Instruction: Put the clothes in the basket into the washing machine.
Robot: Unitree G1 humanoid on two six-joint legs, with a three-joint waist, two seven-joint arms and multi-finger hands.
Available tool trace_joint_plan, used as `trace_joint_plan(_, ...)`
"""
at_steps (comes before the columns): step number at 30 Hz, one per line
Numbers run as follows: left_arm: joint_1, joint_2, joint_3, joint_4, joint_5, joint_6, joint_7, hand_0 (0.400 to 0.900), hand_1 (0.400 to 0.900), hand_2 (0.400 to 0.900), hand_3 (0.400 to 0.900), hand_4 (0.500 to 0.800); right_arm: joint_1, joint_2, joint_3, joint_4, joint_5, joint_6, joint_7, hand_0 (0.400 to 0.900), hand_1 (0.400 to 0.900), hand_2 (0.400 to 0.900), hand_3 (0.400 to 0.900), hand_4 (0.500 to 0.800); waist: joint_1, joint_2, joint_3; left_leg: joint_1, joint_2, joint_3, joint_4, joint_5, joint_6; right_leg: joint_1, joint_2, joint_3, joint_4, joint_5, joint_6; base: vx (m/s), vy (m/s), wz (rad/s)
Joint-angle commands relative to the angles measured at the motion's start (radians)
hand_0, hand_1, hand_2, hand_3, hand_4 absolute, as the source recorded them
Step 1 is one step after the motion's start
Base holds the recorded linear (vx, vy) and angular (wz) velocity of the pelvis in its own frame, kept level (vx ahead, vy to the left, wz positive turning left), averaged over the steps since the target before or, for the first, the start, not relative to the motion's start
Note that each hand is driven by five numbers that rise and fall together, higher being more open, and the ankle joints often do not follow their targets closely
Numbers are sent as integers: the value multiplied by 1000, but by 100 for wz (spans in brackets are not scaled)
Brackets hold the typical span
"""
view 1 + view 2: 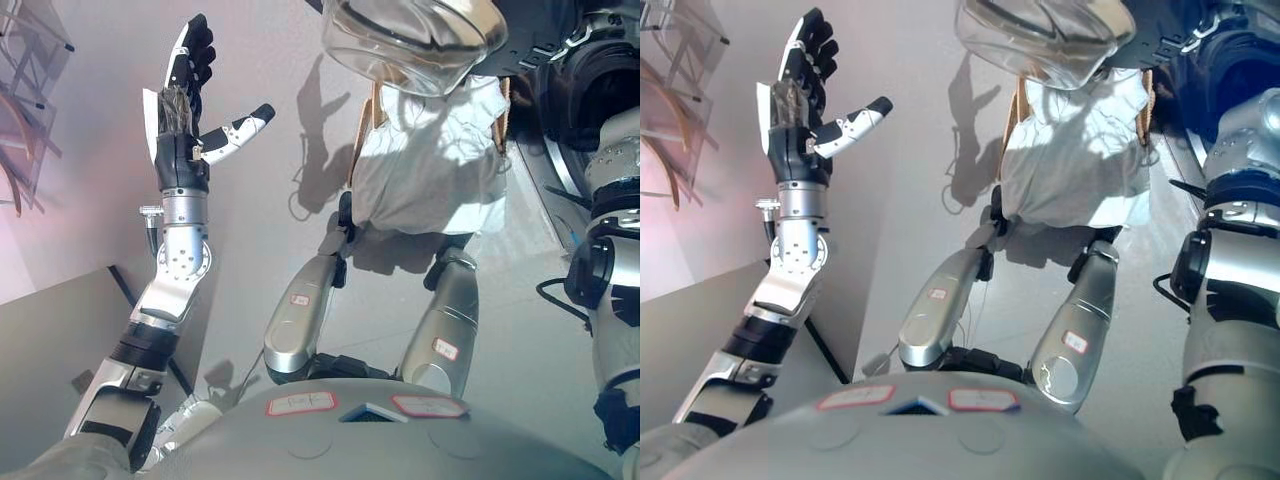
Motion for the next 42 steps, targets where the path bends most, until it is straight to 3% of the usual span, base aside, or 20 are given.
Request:
trace_joint_plan(1,46,12,84,-88,36,-53,59,900,900,900,900,800,-188,-349,222,-145,-198,-68,6,400,400,400,400,500,-48,-34,-174,16,75,-25,-28,24,-82,104,88,-18,-80,-36,-30,-42,-37,-18)
trace_joint_plan(5,59,-6,97,-100,27,-39,60,900,900,900,900,800,-271,-303,307,-42,-144,-52,63,400,400,400,400,500,-46,-34,-141,1,82,-16,-21,29,-81,75,98,-4,-77,-27,-34,-81,-24,-15)
trace_joint_plan(11,97,-26,93,-103,9,-37,65,900,900,900,900,800,-317,-281,265,71,-31,-78,43,400,400,400,400,500,-16,20,-102,-54,89,-11,-19,51,-86,2,80,-7,-26,-40,-36,-70,-39,12)
trace_joint_plan(17,68,-1,60,-108,52,-29,108,900,900,900,900,800,-399,-280,267,98,66,-121,39,400,400,400,400,500,5,50,-61,-107,93,-7,9,50,-92,-88,67,1,96,-83,-44,-36,-55,15)
trace_joint_plan(26,30,15,67,-154,97,-31,173,900,900,900,900,800,-486,-345,323,156,142,-120,89,400,400,400,400,500,-5,17,-50,-195,75,-17,125,-31,-95,-173,40,23,257,-180,-59,14,-81,23)
trace_joint_plan(27,30,15,66,-155,97,-30,173,900,900,900,900,800,-487,-346,325,158,145,-120,92,900,900,900,900,800,-6,16,-51,-196,75,-17,124,-31,-96,-175,39,23,259,-182,-60,15,-65,9)
trace_joint_plan(34,2,9,83,-139,82,-38,179,900,900,900,900,800,-461,-320,312,151,233,-141,178,900,900,900,900,800,-6,-5,-55,-172,66,-34,104,-37,-96,-169,52,17,265,-188,-66,15,-39,0)
trace_joint_plan(36,-8,6,79,-132,74,-41,171,900,900,900,900,800,-445,-296,298,151,254,-144,197,900,900,900,900,800,-6,-5,-47,-173,69,-30,98,-16,-88,-173,59,9,252,-154,-71,-101,24,-14)
trace_joint_plan(42,-24,-13,79,-114,54,-43,139,900,900,900,900,800,-400,-245,254,177,307,-136,247,900,900,900,900,800,-11,-13,-49,-156,61,-34,102,-32,-77,-158,65,11,233,-144,-69,-18,31,-7)
